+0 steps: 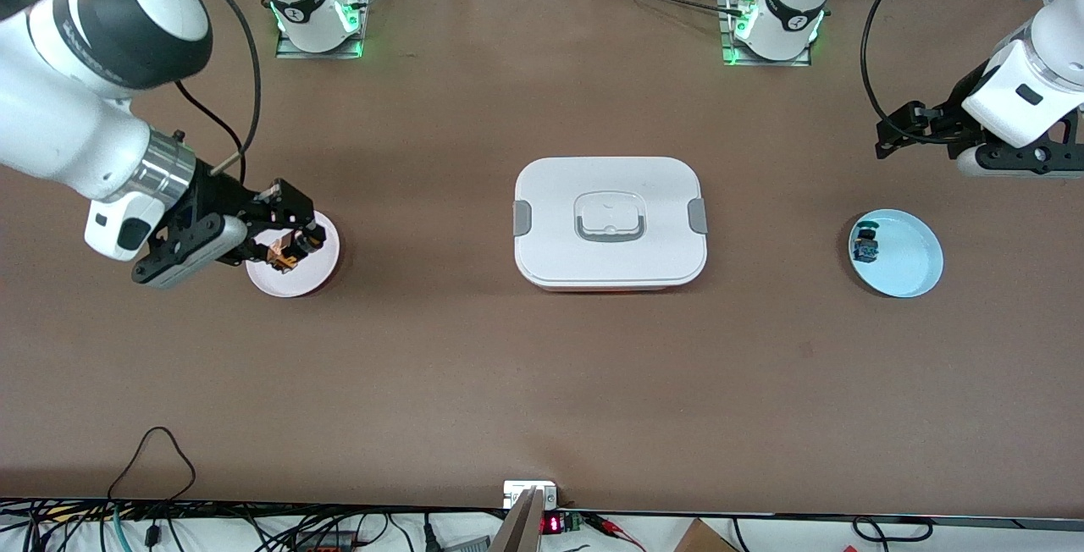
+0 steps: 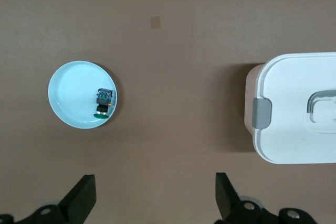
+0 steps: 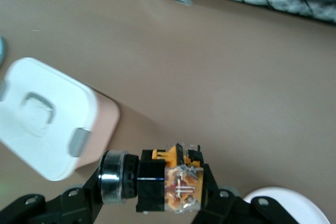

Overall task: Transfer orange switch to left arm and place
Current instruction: 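Lift the switch with the right gripper while the left gripper approaches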

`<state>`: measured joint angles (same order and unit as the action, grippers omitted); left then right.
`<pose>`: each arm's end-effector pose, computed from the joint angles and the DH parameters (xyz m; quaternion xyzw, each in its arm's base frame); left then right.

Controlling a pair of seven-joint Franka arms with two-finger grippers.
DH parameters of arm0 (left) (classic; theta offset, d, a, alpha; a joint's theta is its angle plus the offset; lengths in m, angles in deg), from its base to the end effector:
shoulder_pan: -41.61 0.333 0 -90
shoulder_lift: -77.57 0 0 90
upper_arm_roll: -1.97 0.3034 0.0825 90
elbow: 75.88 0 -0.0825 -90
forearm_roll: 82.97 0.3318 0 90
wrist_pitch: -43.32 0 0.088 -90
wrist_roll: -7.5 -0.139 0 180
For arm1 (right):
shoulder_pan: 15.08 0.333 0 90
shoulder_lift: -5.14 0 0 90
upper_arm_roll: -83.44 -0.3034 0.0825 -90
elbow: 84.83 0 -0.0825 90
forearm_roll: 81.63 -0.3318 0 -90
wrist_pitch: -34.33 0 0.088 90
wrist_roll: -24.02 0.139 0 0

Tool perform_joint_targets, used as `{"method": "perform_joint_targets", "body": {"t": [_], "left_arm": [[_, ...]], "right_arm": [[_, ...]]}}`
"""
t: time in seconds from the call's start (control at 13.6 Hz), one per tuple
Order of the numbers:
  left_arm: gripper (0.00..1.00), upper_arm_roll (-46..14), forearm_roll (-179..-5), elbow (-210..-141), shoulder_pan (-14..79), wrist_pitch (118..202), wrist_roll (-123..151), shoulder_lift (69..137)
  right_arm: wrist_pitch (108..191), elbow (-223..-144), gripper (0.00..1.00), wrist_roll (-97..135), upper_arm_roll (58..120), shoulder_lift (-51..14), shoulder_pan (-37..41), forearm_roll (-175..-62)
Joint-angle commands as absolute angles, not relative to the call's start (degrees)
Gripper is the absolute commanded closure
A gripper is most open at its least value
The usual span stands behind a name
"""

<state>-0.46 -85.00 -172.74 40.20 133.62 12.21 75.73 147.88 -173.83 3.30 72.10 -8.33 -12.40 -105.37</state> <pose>0.4853 -0.0378 0.5463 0.9990 0.0084 -0.0423 0.0139 0.5825 0.1721 0.5101 -0.9450 -0.2244 -0.1083 0.2118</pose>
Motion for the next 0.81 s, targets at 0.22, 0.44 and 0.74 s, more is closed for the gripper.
{"method": "perform_joint_targets", "body": {"t": [0.22,0.44,0.74], "left_arm": [[0.00,0.0,-94.6,-170.8,40.2,125.5,11.6,76.2],[0.00,-0.4,-102.9,-171.0,40.0,119.8,11.0,76.6],[0.00,-0.1,-123.3,-171.5,41.0,117.7,10.7,76.9]], "right_arm": [[152.4,-172.7,1.00,-22.0,65.8,-8.6,-11.6,-126.6],[152.5,-173.4,1.00,-38.8,65.8,-9.8,-8.9,-142.3],[152.9,-173.5,1.00,-55.2,65.8,-11.2,-5.2,-151.1]]}}
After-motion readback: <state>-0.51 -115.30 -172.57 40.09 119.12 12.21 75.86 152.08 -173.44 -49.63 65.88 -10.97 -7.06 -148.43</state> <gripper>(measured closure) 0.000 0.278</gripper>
